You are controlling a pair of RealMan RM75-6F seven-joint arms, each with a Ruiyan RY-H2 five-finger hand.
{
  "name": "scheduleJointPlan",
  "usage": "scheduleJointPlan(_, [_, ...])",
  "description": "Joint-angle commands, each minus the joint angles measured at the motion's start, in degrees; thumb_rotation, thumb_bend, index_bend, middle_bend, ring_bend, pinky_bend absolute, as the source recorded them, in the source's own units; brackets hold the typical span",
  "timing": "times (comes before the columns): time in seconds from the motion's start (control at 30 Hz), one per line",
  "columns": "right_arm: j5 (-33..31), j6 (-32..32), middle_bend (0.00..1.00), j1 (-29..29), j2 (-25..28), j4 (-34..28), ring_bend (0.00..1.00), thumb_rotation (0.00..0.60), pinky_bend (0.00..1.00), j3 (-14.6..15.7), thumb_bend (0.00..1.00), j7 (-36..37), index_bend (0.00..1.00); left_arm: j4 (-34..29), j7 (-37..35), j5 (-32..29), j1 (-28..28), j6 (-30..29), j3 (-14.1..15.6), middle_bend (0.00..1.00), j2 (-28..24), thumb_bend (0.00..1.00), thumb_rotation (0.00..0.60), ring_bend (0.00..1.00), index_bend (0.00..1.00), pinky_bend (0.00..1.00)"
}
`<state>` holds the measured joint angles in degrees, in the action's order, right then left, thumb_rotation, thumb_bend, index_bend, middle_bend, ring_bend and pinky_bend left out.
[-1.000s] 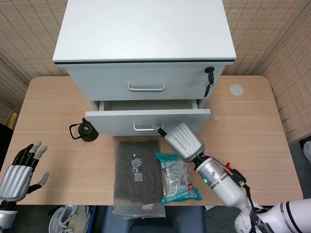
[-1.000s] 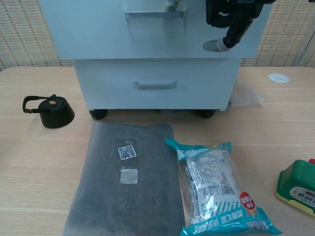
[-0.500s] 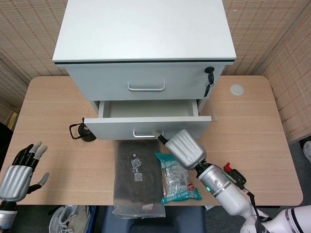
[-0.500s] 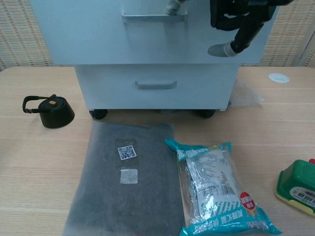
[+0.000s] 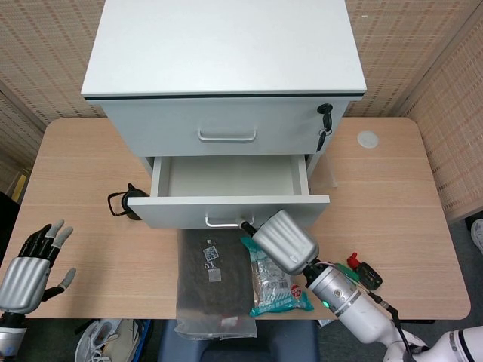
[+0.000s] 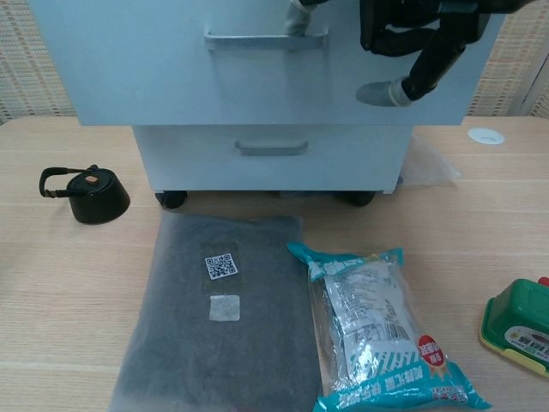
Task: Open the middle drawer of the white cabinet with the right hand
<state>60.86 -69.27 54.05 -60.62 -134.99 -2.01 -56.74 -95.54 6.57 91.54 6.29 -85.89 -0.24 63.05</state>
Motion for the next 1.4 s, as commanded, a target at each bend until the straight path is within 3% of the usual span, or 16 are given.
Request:
scheduleJointPlan(0.03, [2.5, 0.5, 0.9, -0.9, 0.0, 0.0, 0.93, 0.6, 0.77, 0.7, 0.32, 0.3, 0.23, 0.0, 0.0, 0.0, -0.1, -0.1, 0.0, 0.0, 0.0, 0.33, 0.6, 0.03, 0.09, 0.11])
scheduleJointPlan(0.37, [11.6, 1.3, 0.91, -4.1, 0.2, 0.0, 0.94, 0.6, 0.77, 2.6, 0.32, 1.4, 0.23, 0.0, -0.1, 0.1, -0.2, -0.3, 0.1, 0.0, -0.1, 0.32, 0.6, 0.03, 0.09, 0.11])
scheduleJointPlan(1.03, [23.6, 2.3, 0.91, -10.4, 1.2, 0.0, 0.94, 0.6, 0.77, 3.7, 0.32, 4.0, 0.23, -0.7, 0.1, 0.5, -0.3, -0.7, 0.1, 0.0, -0.6, 0.32, 0.6, 0.03, 0.09, 0.11])
scheduleJointPlan(1.4, [32.0, -2.4, 0.86, -15.7, 3.6, 0.0, 0.91, 0.6, 0.77, 2.3, 0.32, 8.4, 0.23, -1.4, 0.5, 0.7, -0.3, -0.9, 0.0, 0.0, -1.0, 0.32, 0.6, 0.03, 0.09, 0.11])
